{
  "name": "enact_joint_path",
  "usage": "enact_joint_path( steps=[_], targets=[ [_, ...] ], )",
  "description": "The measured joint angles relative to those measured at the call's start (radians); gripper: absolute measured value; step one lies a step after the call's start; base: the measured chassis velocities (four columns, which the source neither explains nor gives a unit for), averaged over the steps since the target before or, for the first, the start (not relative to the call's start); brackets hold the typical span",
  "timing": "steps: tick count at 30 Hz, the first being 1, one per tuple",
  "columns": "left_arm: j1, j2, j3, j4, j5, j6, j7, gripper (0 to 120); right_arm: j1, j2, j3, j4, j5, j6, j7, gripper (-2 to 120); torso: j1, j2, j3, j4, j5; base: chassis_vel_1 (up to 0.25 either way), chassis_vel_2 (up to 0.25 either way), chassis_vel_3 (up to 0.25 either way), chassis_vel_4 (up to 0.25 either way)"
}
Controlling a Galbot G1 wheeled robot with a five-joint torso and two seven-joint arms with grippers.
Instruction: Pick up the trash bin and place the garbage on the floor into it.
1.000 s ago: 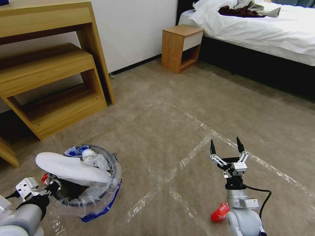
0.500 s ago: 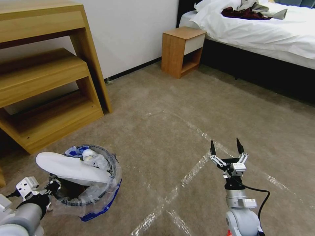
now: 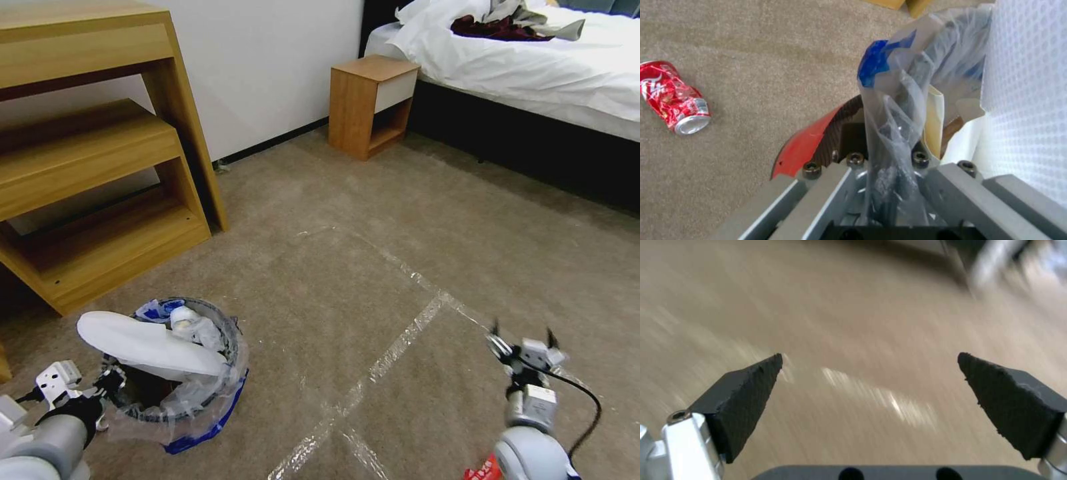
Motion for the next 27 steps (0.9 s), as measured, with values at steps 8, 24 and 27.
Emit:
enact_joint_path(
  steps=[8, 24, 27],
  targets=[
    [0.003, 0.009, 0.009, 0.0, 0.0, 0.001, 0.001, 0, -0.043, 0.051, -0.013, 0.0, 0.106, -0.1, 0.154, 100, 0.0, 0.0, 0.0, 0.0001, 0.0001, 0.0, 0.0, 0.0, 0.0],
    [0.016, 0.016, 0.032, -0.004, 0.014, 0.001, 0.002, 0, -0.167, -0.125, -0.126, 0.101, 0.377, -0.154, 0.225, 100, 0.0, 0.0, 0.0, 0.0001, -0.0001, 0.0, 0.0, 0.0, 0.0],
    [0.016, 0.013, 0.033, -0.004, 0.016, 0.001, 0.002, 0, -0.165, -0.151, -0.156, 0.131, 0.436, -0.155, 0.227, 100, 0.0, 0.0, 0.0, 0.0004, -0.0001, 0.0, 0.0, 0.0, 0.0]
  ],
)
